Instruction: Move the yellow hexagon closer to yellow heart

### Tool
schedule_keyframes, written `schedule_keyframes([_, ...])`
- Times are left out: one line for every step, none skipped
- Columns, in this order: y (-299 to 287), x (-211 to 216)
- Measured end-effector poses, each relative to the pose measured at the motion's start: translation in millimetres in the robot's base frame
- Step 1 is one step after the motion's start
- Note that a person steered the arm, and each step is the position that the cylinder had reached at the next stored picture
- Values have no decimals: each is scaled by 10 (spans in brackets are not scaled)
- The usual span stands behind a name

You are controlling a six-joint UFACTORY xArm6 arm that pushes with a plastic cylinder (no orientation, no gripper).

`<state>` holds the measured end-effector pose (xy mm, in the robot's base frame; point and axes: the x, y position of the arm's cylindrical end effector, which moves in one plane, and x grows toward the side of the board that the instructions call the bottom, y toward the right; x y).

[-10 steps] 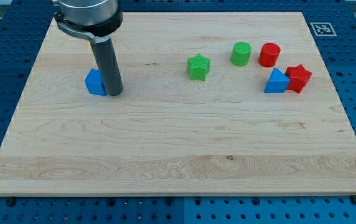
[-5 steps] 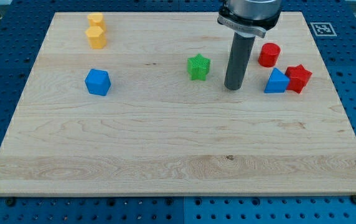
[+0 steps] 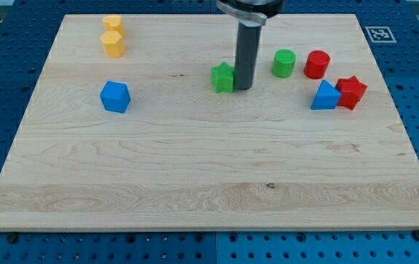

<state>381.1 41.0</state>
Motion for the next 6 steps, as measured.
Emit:
schedule_keyframes([-284, -140])
schedule_keyframes([-522, -246])
schedule_keyframes([-700, -297])
schedule_keyframes([-828, -303])
schedule_keyframes([-839, -278])
schedule_keyframes([-839, -155])
